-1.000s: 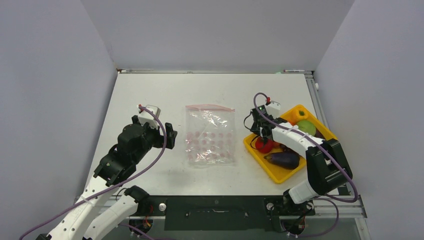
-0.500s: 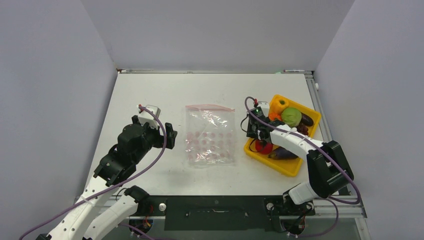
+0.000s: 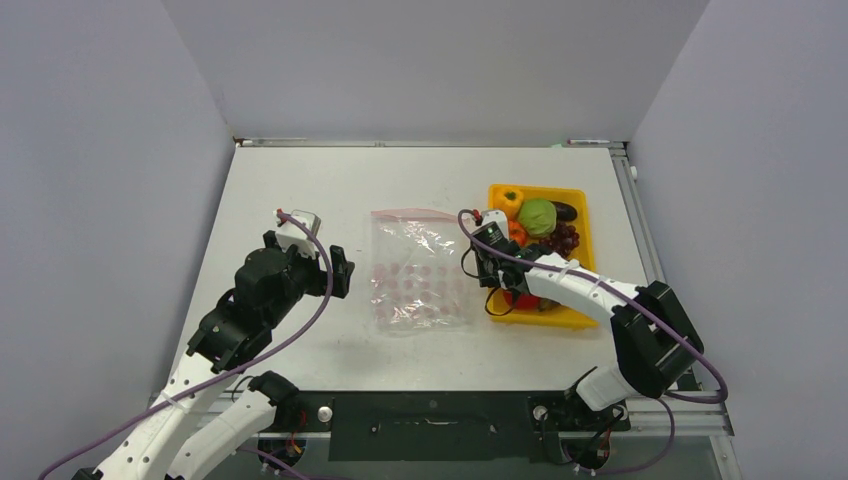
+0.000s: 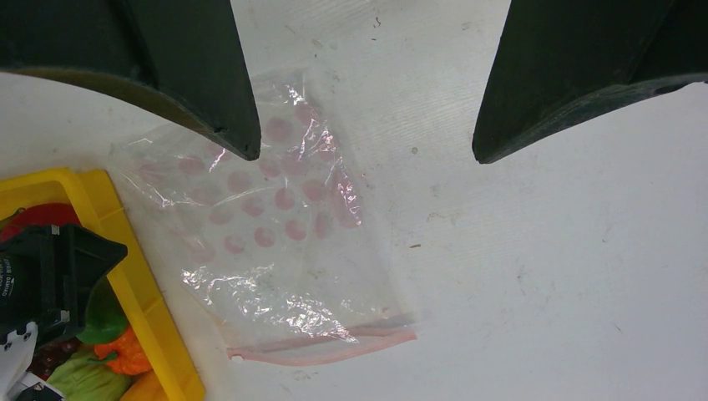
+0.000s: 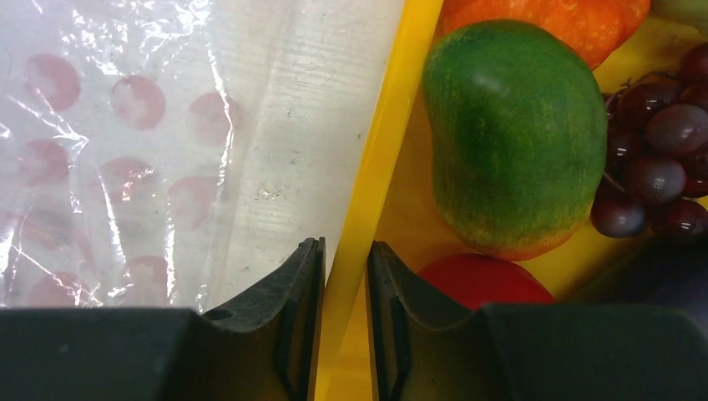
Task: Place the food in the zip-top bag and seal the zipper
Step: Adjust the bin at the center of the board, then move the zipper food storage bag to the center of the board.
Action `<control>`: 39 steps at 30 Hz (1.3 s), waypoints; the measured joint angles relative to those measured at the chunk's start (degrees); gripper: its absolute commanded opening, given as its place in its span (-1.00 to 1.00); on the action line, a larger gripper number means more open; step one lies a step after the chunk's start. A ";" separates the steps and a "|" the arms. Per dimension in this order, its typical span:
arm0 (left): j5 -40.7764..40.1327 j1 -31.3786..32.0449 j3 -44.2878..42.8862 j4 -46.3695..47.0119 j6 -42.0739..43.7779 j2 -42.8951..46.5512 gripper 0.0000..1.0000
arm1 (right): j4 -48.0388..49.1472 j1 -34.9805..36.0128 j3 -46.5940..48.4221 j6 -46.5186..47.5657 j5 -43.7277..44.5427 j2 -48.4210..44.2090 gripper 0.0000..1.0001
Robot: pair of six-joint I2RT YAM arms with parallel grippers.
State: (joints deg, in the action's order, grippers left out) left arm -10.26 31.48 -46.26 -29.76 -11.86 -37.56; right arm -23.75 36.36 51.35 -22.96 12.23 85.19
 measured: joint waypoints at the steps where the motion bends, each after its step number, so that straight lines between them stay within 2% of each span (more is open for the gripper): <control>1: 0.02 0.00 0.00 0.00 0.00 0.02 0.93 | -0.35 0.33 0.20 0.33 0.00 0.00 -0.89; 7: 0.02 0.00 0.00 0.00 0.00 0.09 0.93 | -2.67 1.14 1.05 1.46 0.92 0.13 -0.88; 8: 0.00 0.00 0.00 0.00 0.00 0.11 0.92 | -3.19 1.20 1.16 1.55 1.18 0.13 -0.77; 11: 0.02 0.00 0.00 0.00 0.00 0.15 0.93 | -4.66 1.25 1.77 1.79 1.73 0.13 -0.15; 14: 0.02 0.00 0.00 0.02 0.00 0.17 0.92 | -5.27 1.31 3.08 2.47 2.32 0.13 0.11; 26: 0.04 0.00 0.00 0.00 0.00 0.35 0.93 | -5.46 2.38 14.10 3.43 2.99 0.20 0.47; 36: 0.04 0.00 0.00 0.00 -0.04 0.76 0.93 | -2.86 2.38 22.88 3.02 -0.55 9.86 1.00; 39: 0.02 0.00 0.00 0.00 -0.04 0.76 0.92 | -2.47 2.36 24.28 2.99 -1.86 13.35 0.80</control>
State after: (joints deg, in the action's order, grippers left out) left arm -10.24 31.48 -46.26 -29.76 -11.90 -36.80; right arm -26.22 38.72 75.64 -19.97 10.37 98.54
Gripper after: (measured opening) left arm 0.962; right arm 0.962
